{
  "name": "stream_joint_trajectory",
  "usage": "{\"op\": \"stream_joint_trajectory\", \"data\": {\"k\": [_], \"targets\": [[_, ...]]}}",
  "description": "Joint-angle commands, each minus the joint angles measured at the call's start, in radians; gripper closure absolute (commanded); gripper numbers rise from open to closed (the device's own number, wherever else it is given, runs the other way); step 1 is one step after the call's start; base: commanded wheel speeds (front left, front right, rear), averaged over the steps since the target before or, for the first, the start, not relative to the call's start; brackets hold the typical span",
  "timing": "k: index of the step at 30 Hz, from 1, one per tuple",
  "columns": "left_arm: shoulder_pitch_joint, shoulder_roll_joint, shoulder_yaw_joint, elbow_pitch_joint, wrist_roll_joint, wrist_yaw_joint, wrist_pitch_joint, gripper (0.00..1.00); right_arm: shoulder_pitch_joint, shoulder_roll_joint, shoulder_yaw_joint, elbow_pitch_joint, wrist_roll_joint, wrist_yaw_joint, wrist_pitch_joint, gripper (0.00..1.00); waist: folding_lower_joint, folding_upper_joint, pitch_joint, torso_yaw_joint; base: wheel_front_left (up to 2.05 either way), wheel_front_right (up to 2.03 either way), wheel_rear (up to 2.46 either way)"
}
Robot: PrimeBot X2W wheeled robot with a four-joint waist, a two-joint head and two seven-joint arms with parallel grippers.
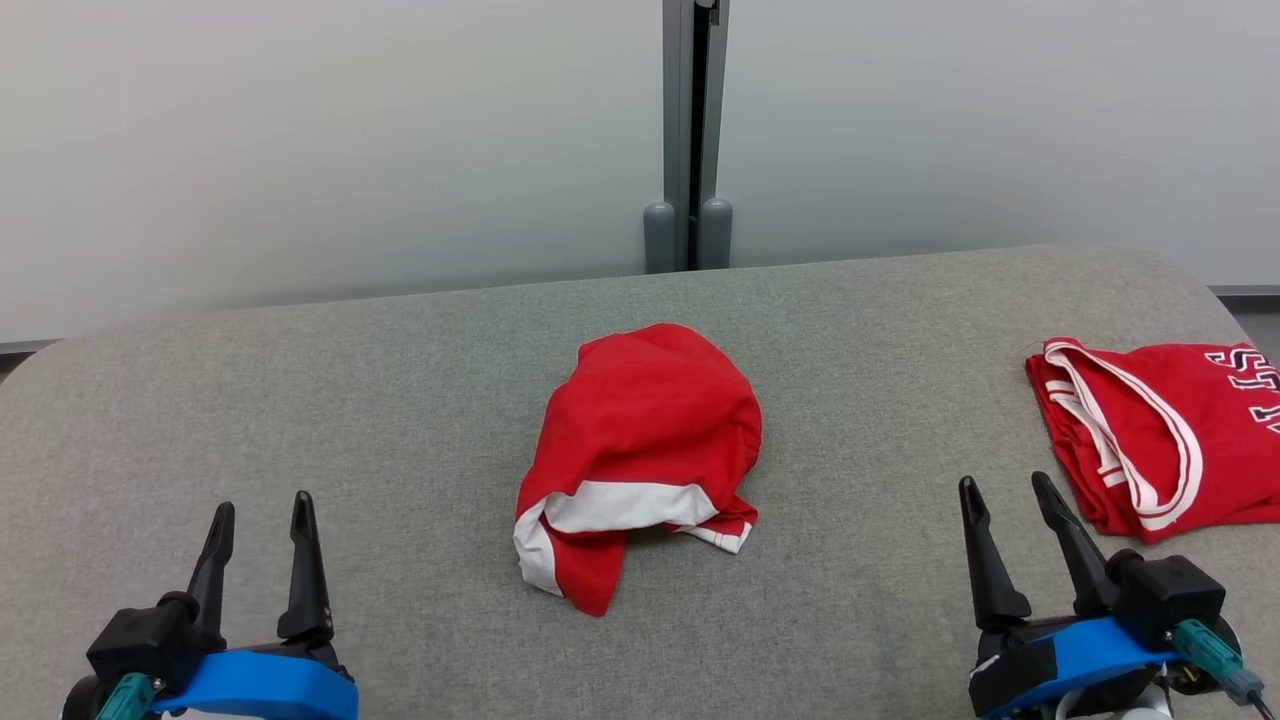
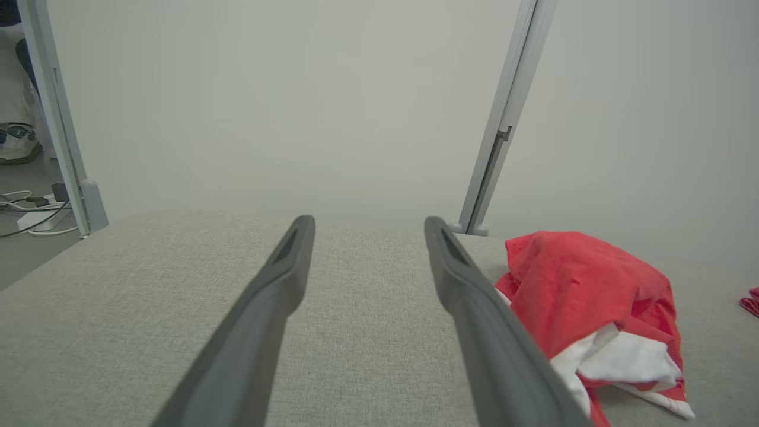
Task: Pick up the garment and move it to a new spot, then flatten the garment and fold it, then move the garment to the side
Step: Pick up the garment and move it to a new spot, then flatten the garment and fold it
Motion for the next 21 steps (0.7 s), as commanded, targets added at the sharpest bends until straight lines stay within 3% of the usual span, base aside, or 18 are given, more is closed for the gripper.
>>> {"op": "stream_joint_trajectory", "data": {"k": [1,21], "targets": [[0.010,0.000,0.007,-0.005,0.002,0.005,-0.004,0.00,0.007,0.000,-0.002,-0.001,0.001,0.000,0.002,0.00,0.0001,0.0000,0.000,0.001,0.00,0.00,0.00],[-0.013,-0.005,-0.009,-0.016,0.003,0.003,-0.004,0.00,-0.015,0.001,0.037,0.018,0.018,0.000,0.029,0.00,0.0001,0.0000,0.015,0.012,0.00,0.00,0.00]]}}
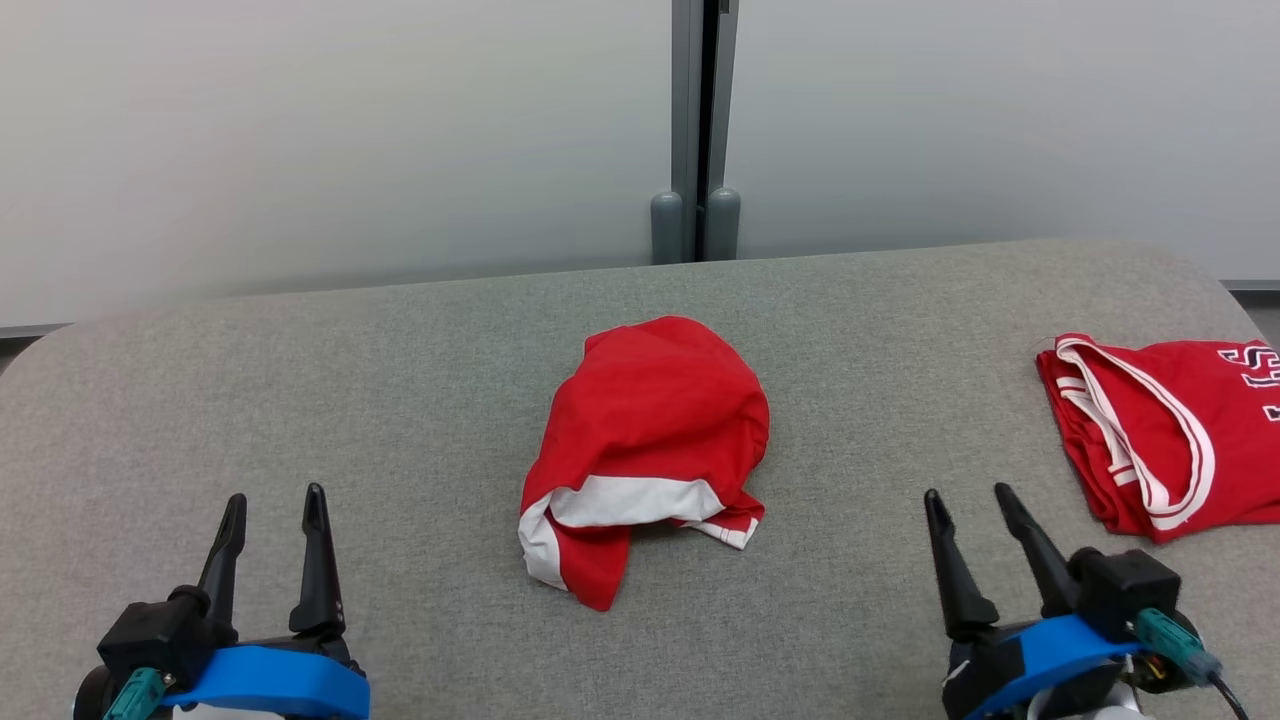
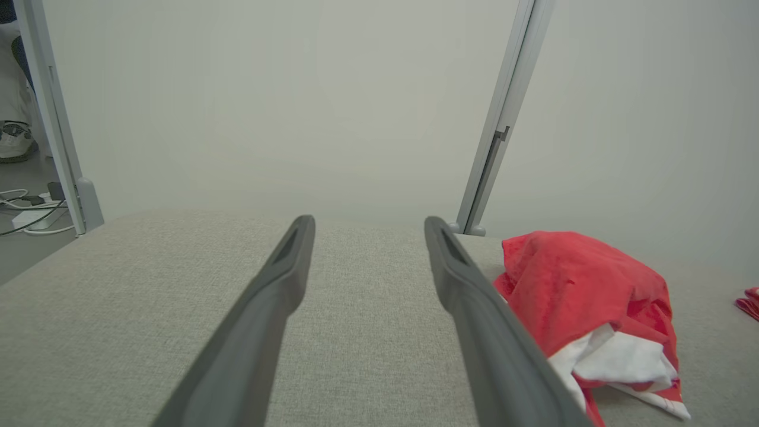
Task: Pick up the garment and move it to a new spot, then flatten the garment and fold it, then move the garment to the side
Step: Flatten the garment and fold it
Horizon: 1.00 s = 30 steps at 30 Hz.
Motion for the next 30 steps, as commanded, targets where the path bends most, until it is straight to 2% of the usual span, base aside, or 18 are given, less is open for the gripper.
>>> {"op": "stream_joint_trajectory", "data": {"k": [1,6,11,15,19,23,29,30], "targets": [[-0.011,-0.001,0.000,-0.004,0.002,0.003,-0.003,0.00,-0.018,0.001,0.012,0.011,0.013,0.000,0.018,0.00,0.0000,0.0000,0.004,0.003,0.00,0.00,0.00],[-0.033,-0.002,-0.012,-0.018,0.004,0.001,0.001,0.00,-0.094,0.000,0.124,0.090,0.097,0.000,0.137,0.00,0.0000,0.0000,0.032,0.015,0.00,0.00,0.00],[-0.070,-0.005,-0.030,-0.025,0.010,-0.009,0.007,0.00,-0.226,0.000,0.225,0.257,0.136,0.000,0.216,0.00,0.0000,0.0000,0.075,0.042,0.00,0.00,0.00],[-0.105,-0.015,-0.052,-0.020,0.018,-0.016,0.009,0.00,-0.328,-0.001,0.266,0.423,0.110,0.000,0.217,0.00,0.0000,0.0000,0.103,0.078,0.00,0.00,0.00],[-0.136,-0.023,-0.066,-0.016,0.024,-0.027,0.006,0.00,-0.414,-0.001,0.252,0.570,0.047,0.000,0.197,0.00,0.0000,0.0000,0.130,0.111,0.00,0.00,0.00],[-0.160,-0.032,-0.081,-0.010,0.029,-0.035,0.003,0.00,-0.477,0.000,0.248,0.675,0.050,0.000,0.169,0.00,0.0000,0.0000,0.152,0.136,0.00,0.00,0.00],[-0.193,-0.043,-0.096,0.005,0.037,-0.051,-0.001,0.00,-0.522,0.002,0.318,0.781,0.113,0.000,0.165,0.00,0.0000,0.0000,0.177,0.159,0.00,0.00,0.00],[-0.199,-0.045,-0.099,0.008,0.037,-0.052,-0.001,0.00,-0.522,0.004,0.340,0.788,0.132,0.001,0.164,0.53,0.0000,0.0000,0.179,0.161,0.00,0.00,0.00]]}}
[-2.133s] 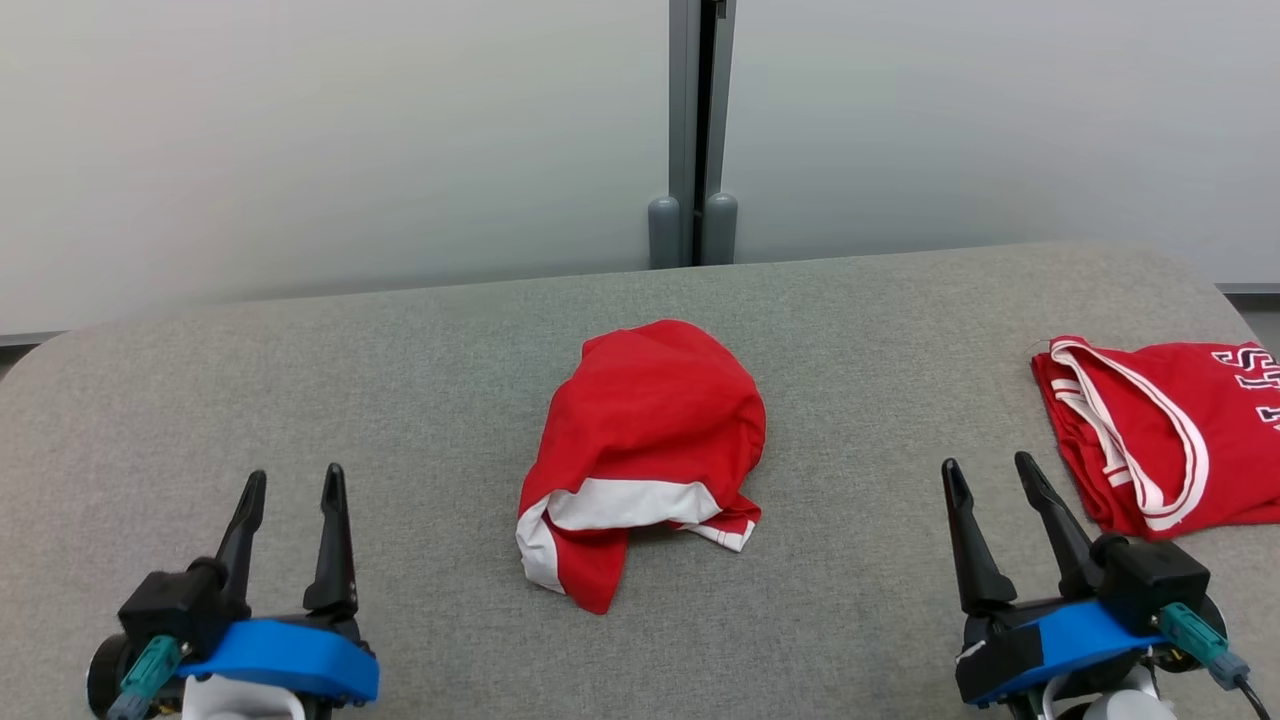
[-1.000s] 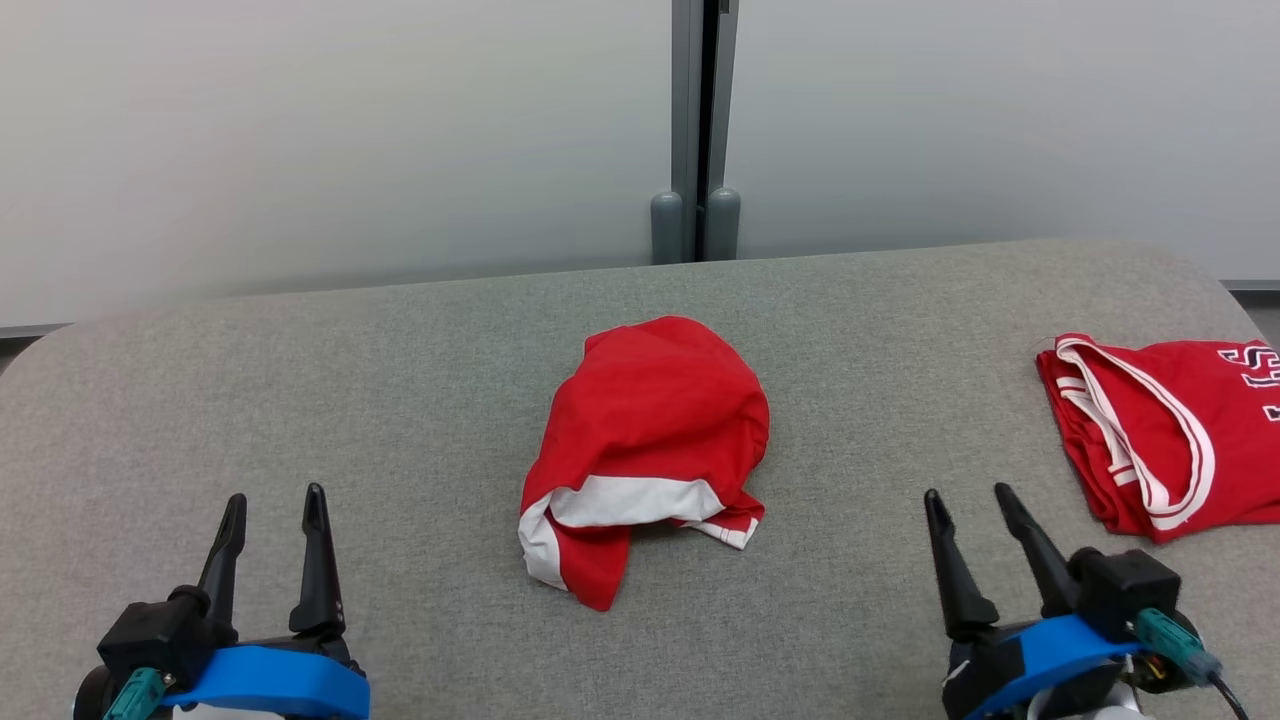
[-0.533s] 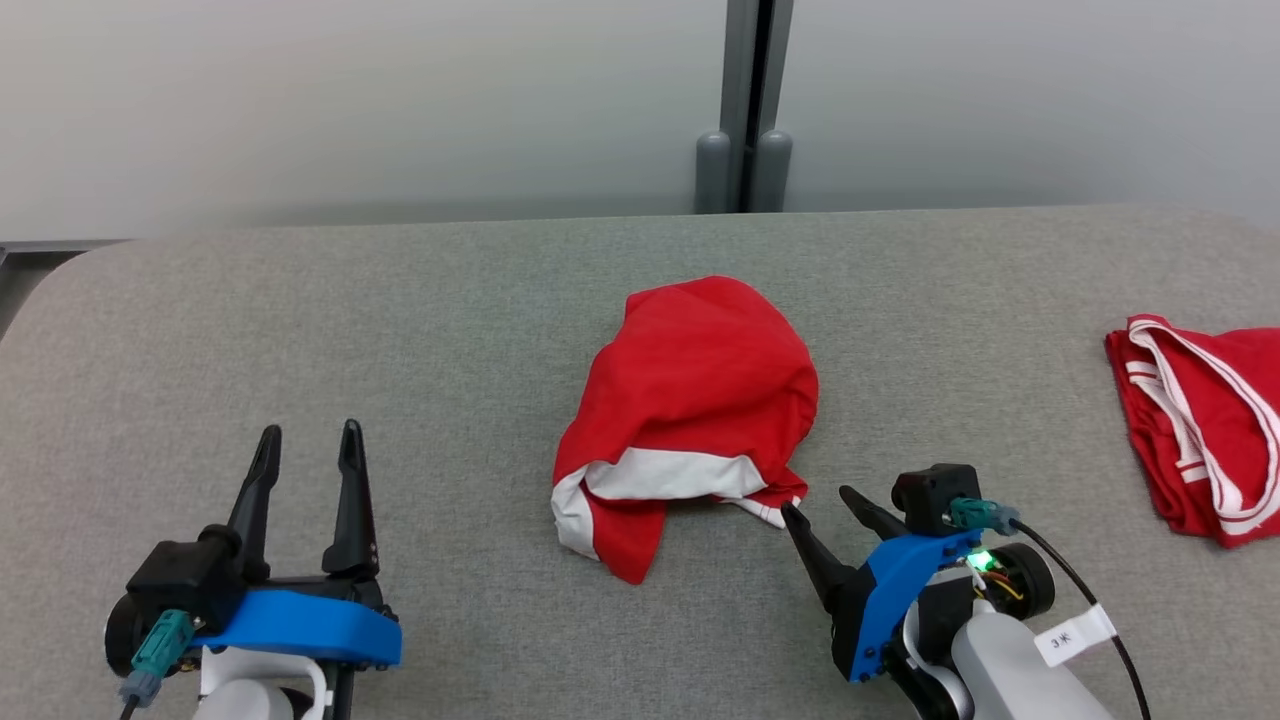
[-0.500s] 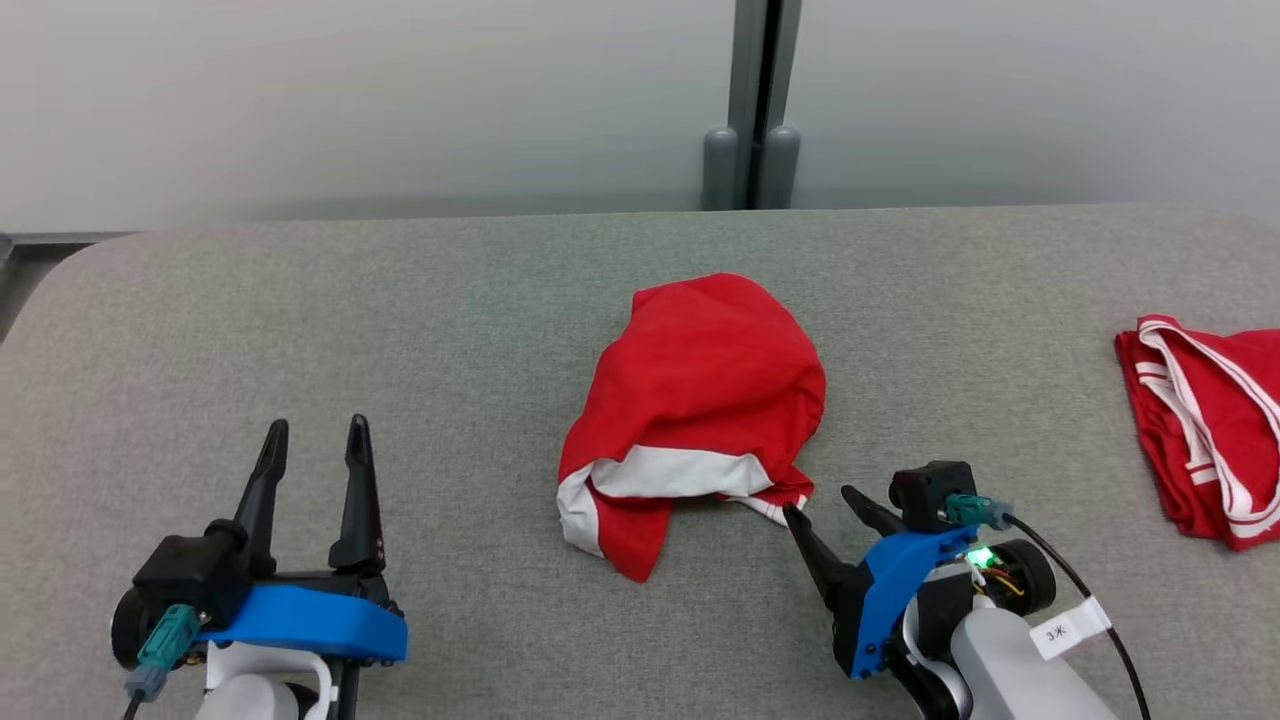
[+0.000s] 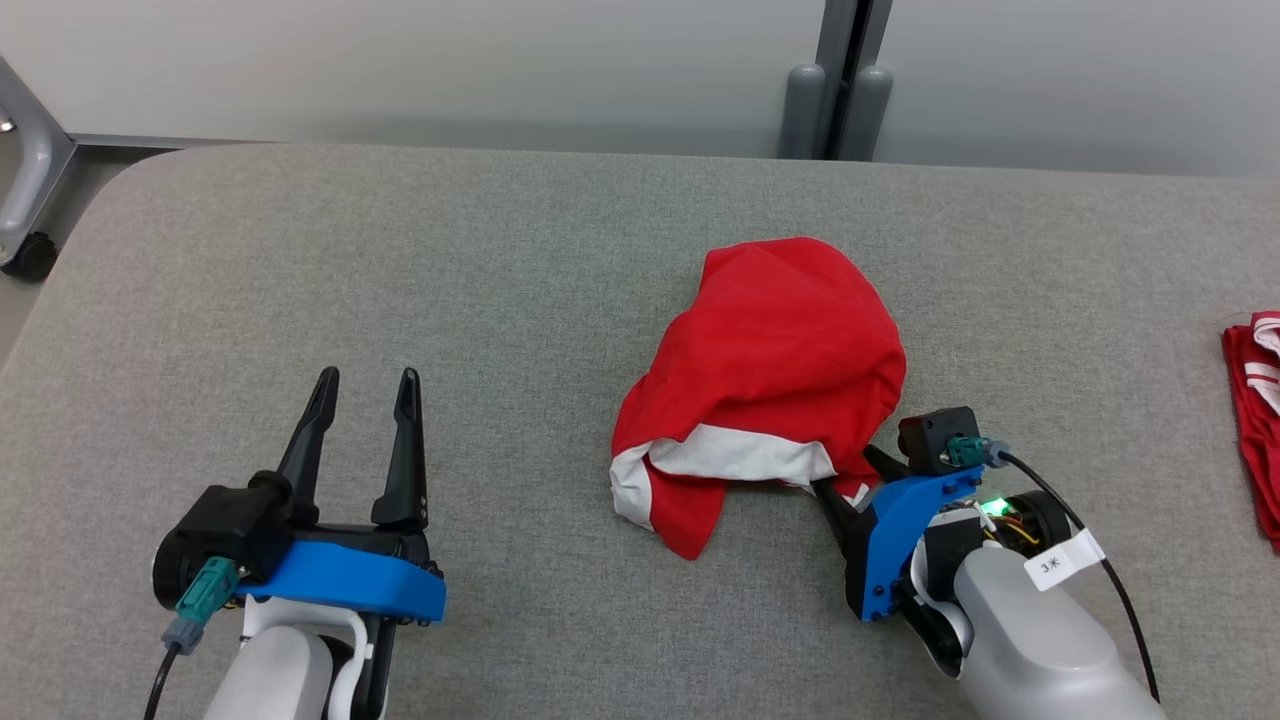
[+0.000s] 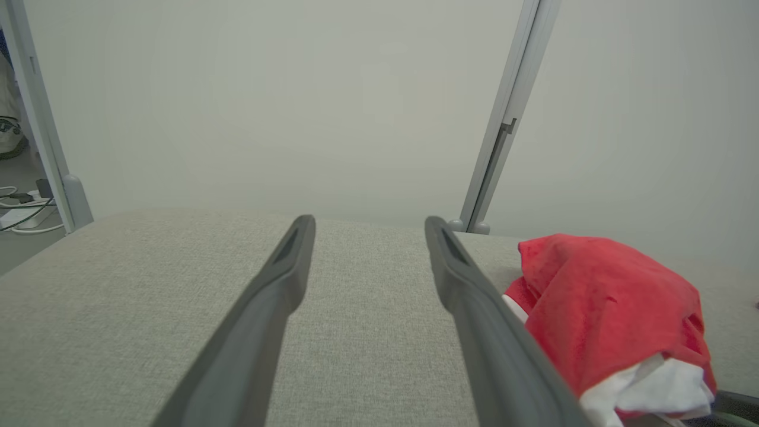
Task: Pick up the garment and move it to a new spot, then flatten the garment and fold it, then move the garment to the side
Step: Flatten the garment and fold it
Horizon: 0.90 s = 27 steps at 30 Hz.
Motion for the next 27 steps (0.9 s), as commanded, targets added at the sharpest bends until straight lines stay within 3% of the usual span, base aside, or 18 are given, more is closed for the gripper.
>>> {"op": "stream_joint_trajectory", "data": {"k": [1,5,14,27], "targets": [[-0.021,-0.001,-0.002,0.004,0.006,-0.003,-0.004,0.00,0.022,0.011,0.034,0.028,0.029,0.003,0.020,1.00,0.0000,0.0000,0.005,0.004,0.00,0.00,0.00],[-0.030,-0.004,0.001,0.017,0.006,-0.009,-0.006,0.00,0.014,0.009,0.095,0.043,0.069,0.003,0.007,1.00,0.0000,0.0000,0.000,-0.005,0.00,0.00,0.00],[0.012,0.000,0.024,0.033,0.000,-0.010,-0.007,0.00,-0.036,-0.006,0.093,-0.001,0.119,0.002,-0.128,1.00,0.0000,0.0000,-0.072,-0.052,0.00,0.00,0.00],[0.063,0.004,0.045,0.021,0.004,-0.002,-0.007,0.00,-0.089,-0.063,0.062,-0.254,0.093,0.002,-0.171,1.00,0.0000,0.0000,-0.147,-0.101,0.00,0.00,0.00]]}}
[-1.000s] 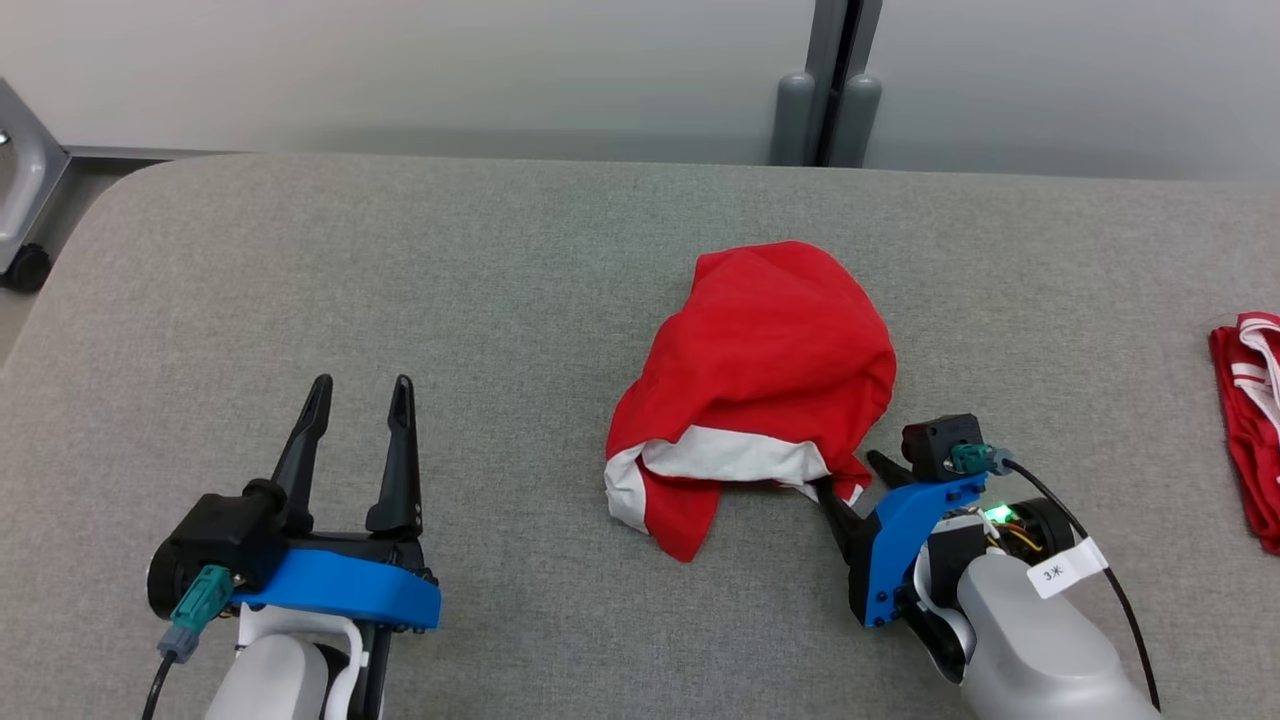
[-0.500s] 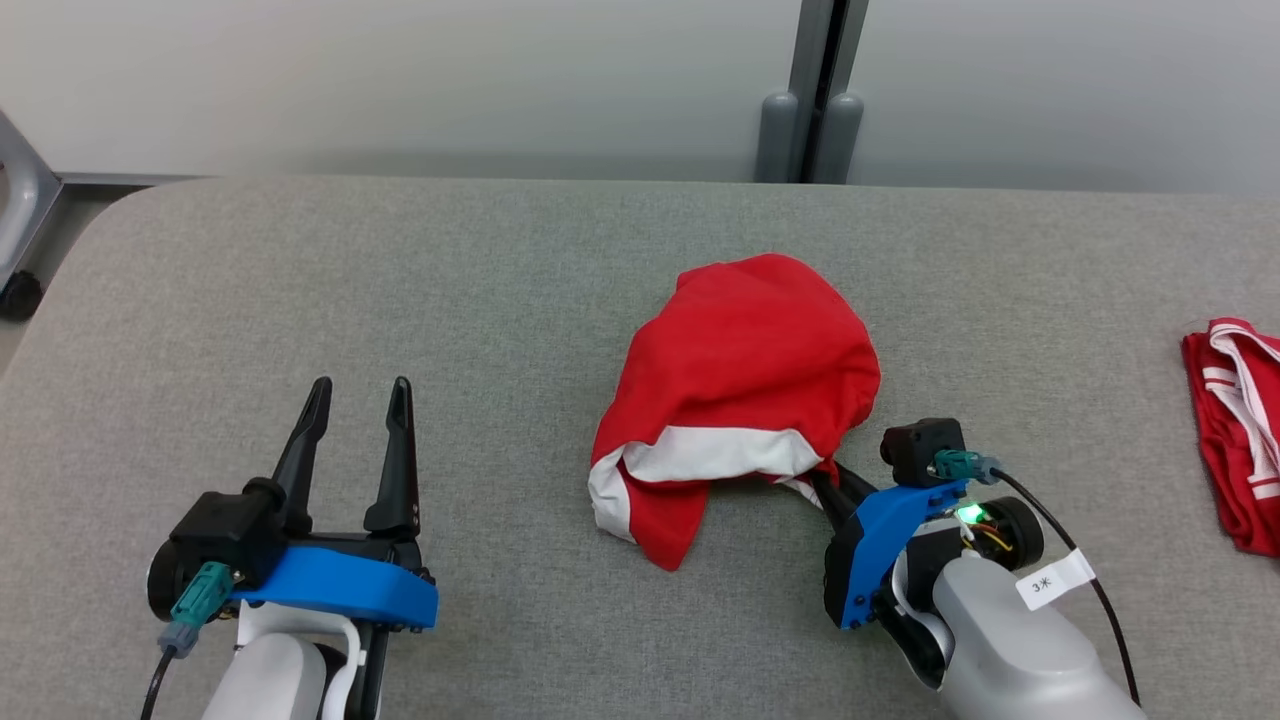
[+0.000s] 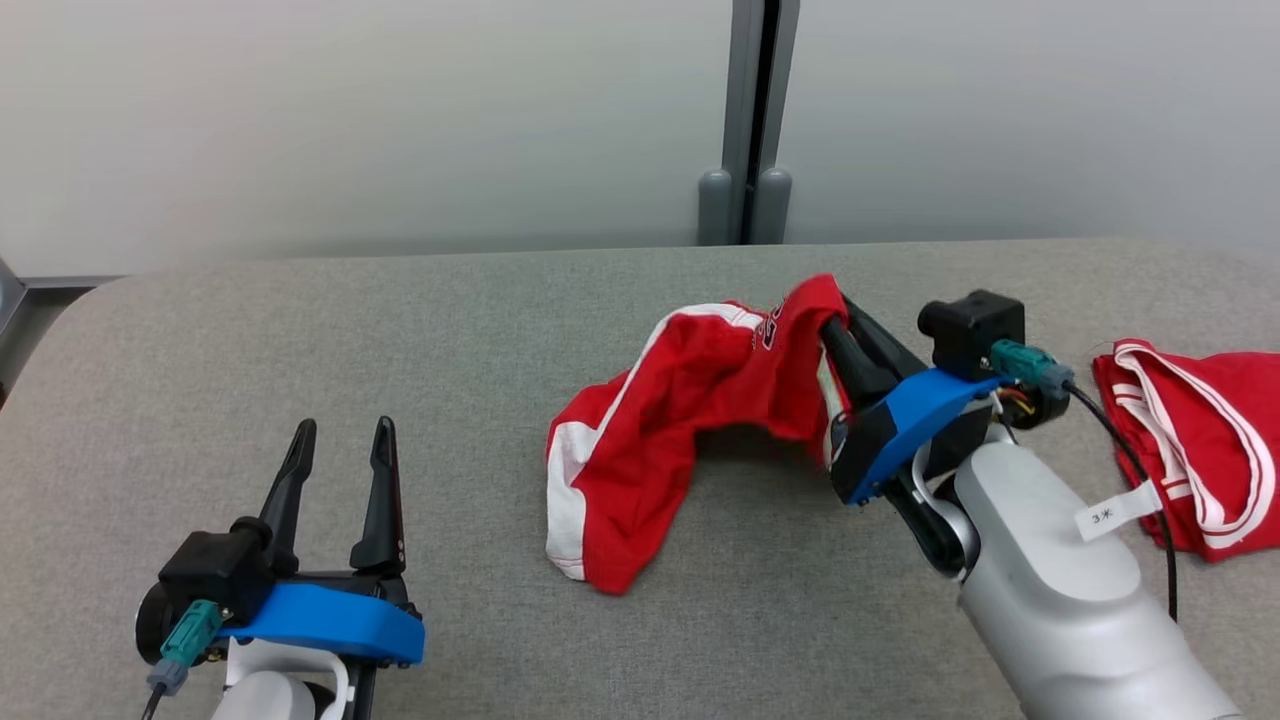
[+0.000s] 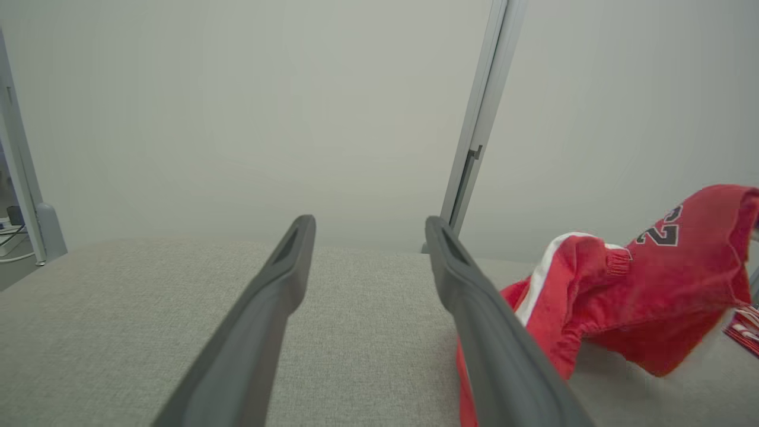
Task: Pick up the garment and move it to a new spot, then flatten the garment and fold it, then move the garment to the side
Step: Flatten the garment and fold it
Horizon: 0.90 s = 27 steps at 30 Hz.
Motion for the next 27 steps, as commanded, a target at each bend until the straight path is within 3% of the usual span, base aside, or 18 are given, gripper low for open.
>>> {"op": "stream_joint_trajectory", "data": {"k": [1,9,16,22,27], "targets": [[0.005,0.004,0.007,-0.003,-0.001,0.002,-0.004,0.00,-0.018,-0.007,0.000,-0.014,-0.010,0.000,0.001,1.00,0.0000,0.0000,-0.007,-0.006,0.00,0.00,0.00],[0.024,0.006,0.011,-0.014,-0.002,0.005,-0.005,0.00,-0.062,0.005,-0.006,-0.278,-0.027,0.000,0.068,1.00,0.0000,0.0000,-0.022,-0.014,0.00,0.00,0.00],[0.012,0.006,0.005,-0.019,0.000,0.004,-0.005,0.00,-0.171,0.033,-0.004,-0.439,-0.017,0.000,0.110,1.00,0.0000,0.0000,-0.018,-0.002,0.00,0.00,0.00],[0.003,0.001,0.002,-0.014,-0.004,0.001,-0.005,0.00,-0.175,0.026,-0.052,-0.497,-0.008,0.000,0.122,1.00,0.0000,0.0000,-0.013,0.019,0.00,0.00,0.00],[-0.004,-0.001,0.002,-0.016,-0.003,-0.001,-0.005,0.00,-0.066,-0.016,-0.128,-0.422,-0.033,0.000,0.155,1.00,0.0000,0.0000,-0.001,0.028,0.00,0.00,0.00]]}}
